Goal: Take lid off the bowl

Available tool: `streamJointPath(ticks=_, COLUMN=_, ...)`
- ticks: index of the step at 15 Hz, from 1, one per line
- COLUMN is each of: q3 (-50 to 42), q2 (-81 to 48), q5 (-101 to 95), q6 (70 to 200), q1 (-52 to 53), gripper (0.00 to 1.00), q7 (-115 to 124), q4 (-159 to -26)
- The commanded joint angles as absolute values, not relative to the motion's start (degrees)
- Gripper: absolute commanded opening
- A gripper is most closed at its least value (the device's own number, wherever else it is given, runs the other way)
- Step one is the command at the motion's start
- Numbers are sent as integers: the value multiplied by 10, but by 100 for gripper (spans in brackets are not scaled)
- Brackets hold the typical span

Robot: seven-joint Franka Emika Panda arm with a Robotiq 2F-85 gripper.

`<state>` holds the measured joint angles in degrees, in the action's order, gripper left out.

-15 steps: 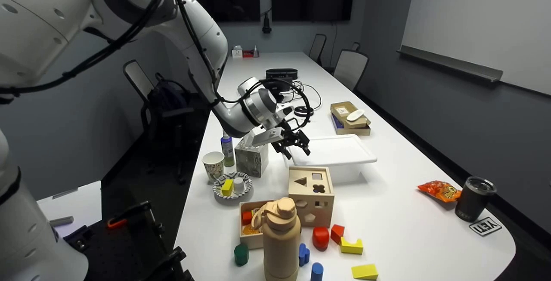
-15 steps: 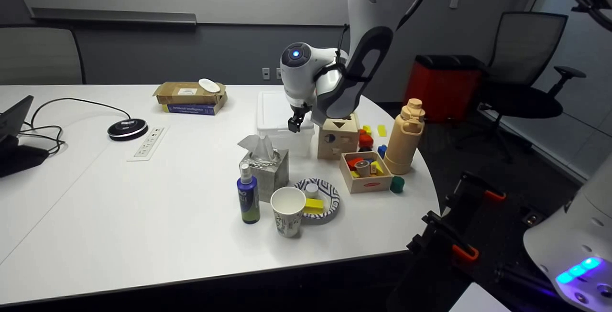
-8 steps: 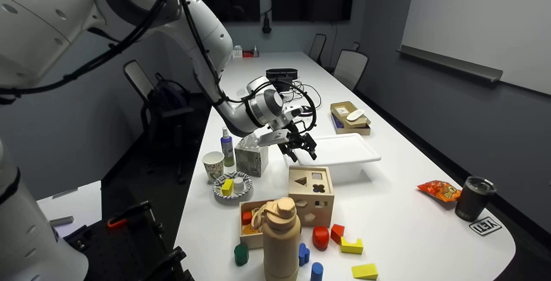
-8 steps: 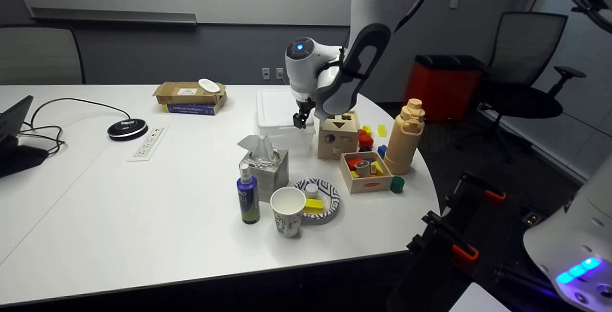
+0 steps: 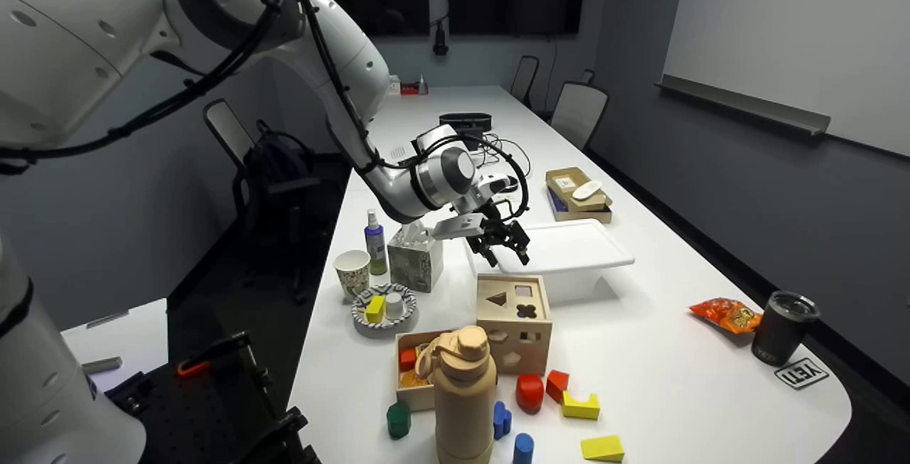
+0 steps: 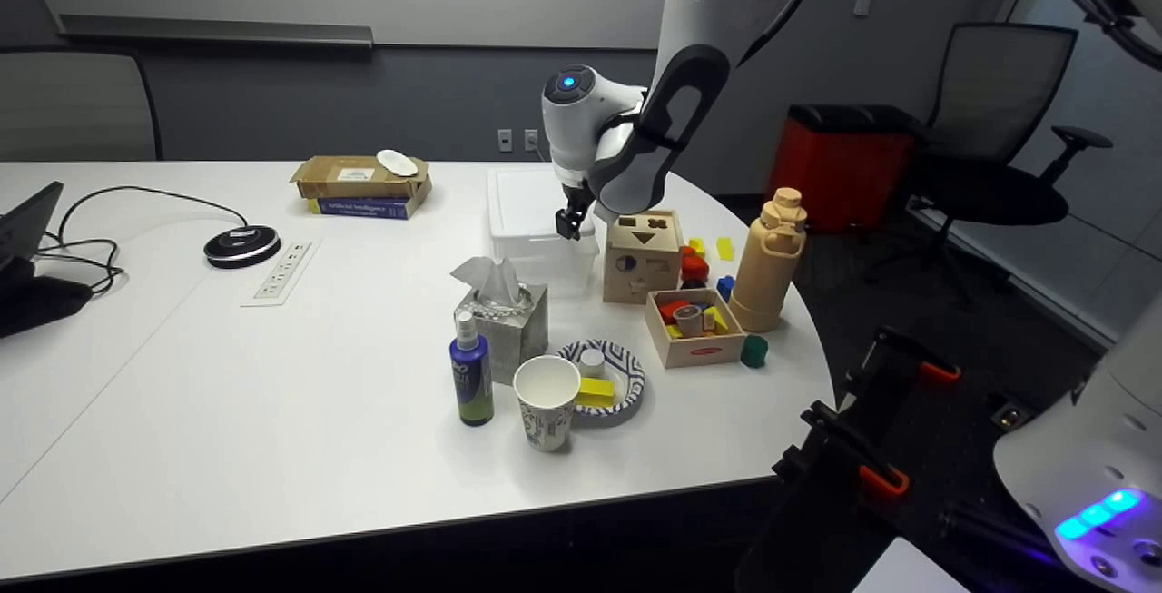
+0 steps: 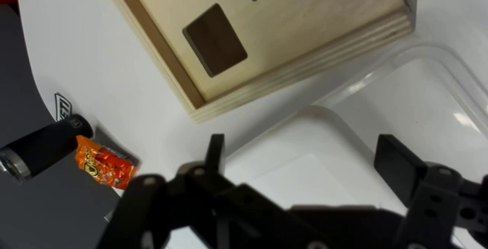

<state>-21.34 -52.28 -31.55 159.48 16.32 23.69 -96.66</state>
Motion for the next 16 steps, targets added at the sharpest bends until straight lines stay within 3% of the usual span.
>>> streamJointPath(ticks=1, q3=-213, q2=-544, q5=-282, q6=1573, q1=159, gripper=100, q7=209, q4=-934)
streamJointPath(ticks=16, q3=-224, q2=-611, q5=-241, q6=1538, q1=123, gripper=100, q7=181, q4=-825)
